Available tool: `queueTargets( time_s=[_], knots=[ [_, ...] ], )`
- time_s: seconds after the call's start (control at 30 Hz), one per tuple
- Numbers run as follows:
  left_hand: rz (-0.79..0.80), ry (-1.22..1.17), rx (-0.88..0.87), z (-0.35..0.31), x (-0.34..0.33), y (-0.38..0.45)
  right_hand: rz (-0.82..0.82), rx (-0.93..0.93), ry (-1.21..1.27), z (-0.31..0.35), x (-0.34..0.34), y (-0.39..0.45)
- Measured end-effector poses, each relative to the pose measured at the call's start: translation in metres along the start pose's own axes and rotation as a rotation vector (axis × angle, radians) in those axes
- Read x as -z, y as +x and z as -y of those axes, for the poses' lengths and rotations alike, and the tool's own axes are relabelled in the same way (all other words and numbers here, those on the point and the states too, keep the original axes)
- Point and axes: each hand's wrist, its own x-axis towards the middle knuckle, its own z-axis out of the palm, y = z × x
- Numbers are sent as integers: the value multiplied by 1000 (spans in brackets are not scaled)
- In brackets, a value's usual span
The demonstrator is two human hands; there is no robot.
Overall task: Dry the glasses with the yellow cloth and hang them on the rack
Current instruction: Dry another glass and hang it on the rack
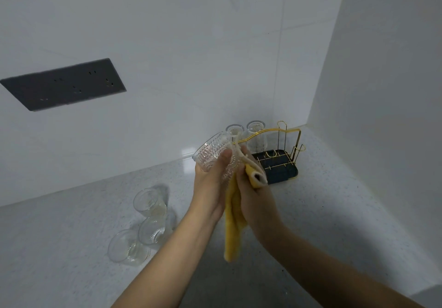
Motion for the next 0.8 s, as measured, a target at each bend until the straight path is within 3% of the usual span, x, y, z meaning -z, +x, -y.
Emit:
queueTargets(
  time_s=[0.07,0.23,0.33,0.67,0.8],
  knots=[
    [-28,-49,15,5,-4,-3,-43,-49,62,-1,-3,6],
    [-248,26,-57,10,-11,-6,-115,-594,482,6,4,32],
    [-262,140,-109,4,-4,3,-76,-608,446,-9,-5,24],
    [-244,-48,-41,1,-17,1,-61,-521,711,5,3,26],
    [-292,10,-32,-1,-15,4,-35,-546,735,10,0,15]
  ],
)
